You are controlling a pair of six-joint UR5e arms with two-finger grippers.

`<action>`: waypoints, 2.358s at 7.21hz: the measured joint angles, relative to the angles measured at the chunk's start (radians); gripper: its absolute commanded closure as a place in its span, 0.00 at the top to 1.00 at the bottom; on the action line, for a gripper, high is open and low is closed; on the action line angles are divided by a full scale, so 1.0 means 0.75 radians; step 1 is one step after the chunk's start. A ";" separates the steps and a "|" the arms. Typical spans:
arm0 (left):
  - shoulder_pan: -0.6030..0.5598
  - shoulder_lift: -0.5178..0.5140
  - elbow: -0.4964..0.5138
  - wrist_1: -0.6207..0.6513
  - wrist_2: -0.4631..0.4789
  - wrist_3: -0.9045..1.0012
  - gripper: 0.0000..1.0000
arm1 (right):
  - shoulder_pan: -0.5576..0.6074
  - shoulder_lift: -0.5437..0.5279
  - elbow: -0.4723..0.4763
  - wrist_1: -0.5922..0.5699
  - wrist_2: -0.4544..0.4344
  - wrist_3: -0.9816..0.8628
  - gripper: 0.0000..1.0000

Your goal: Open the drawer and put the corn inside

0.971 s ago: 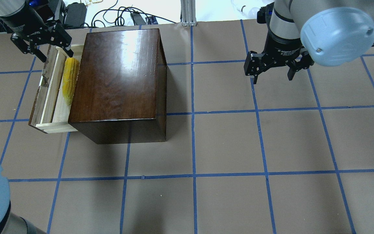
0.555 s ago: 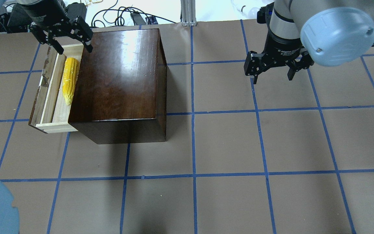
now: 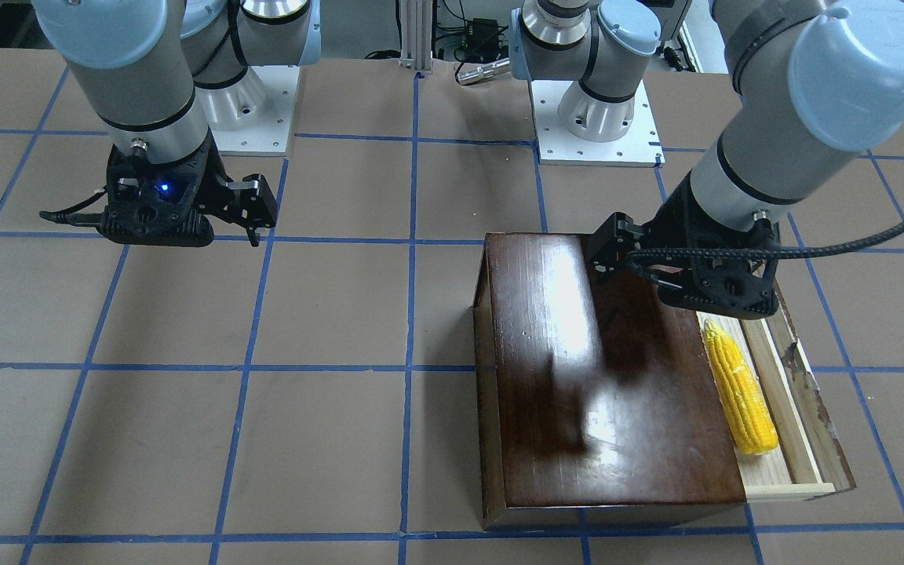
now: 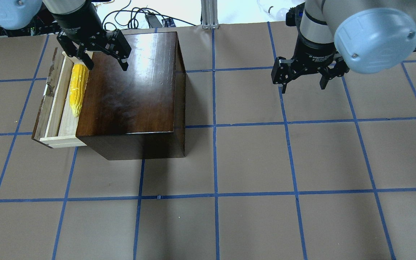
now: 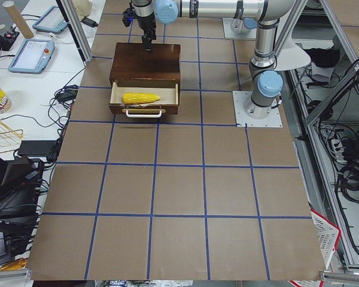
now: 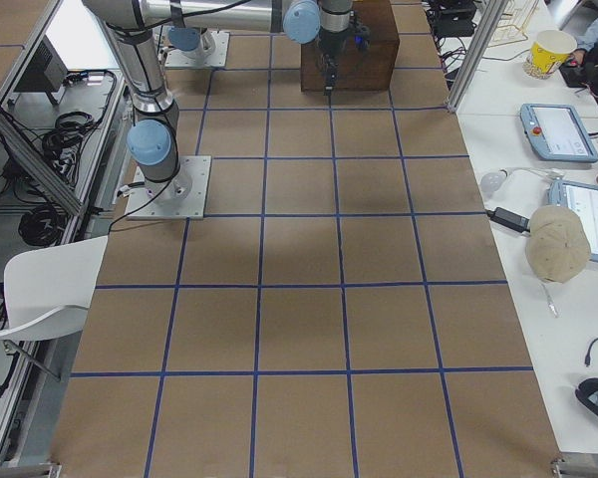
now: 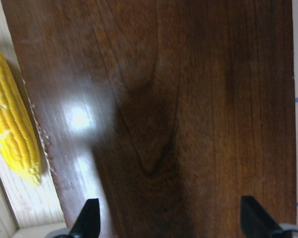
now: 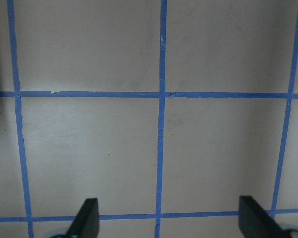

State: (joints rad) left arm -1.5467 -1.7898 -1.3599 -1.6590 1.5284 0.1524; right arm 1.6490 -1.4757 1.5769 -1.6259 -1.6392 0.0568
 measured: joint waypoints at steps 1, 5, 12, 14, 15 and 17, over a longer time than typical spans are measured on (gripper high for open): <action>-0.005 0.037 -0.052 0.005 0.000 -0.020 1.00 | 0.000 0.000 0.000 0.000 0.000 0.000 1.00; -0.021 0.143 -0.184 0.068 -0.001 -0.069 1.00 | 0.000 0.000 0.000 0.001 -0.001 0.000 1.00; -0.032 0.242 -0.305 0.105 0.030 -0.080 1.00 | 0.000 0.000 0.000 0.000 -0.001 0.000 1.00; -0.031 0.237 -0.307 0.117 0.030 -0.078 1.00 | 0.000 0.000 0.000 0.000 -0.001 0.000 1.00; -0.029 0.222 -0.306 0.127 0.030 -0.075 1.00 | 0.000 0.000 0.000 0.000 -0.001 0.000 1.00; -0.028 0.228 -0.308 0.133 0.028 -0.077 1.00 | 0.000 0.000 0.000 0.000 -0.001 0.000 1.00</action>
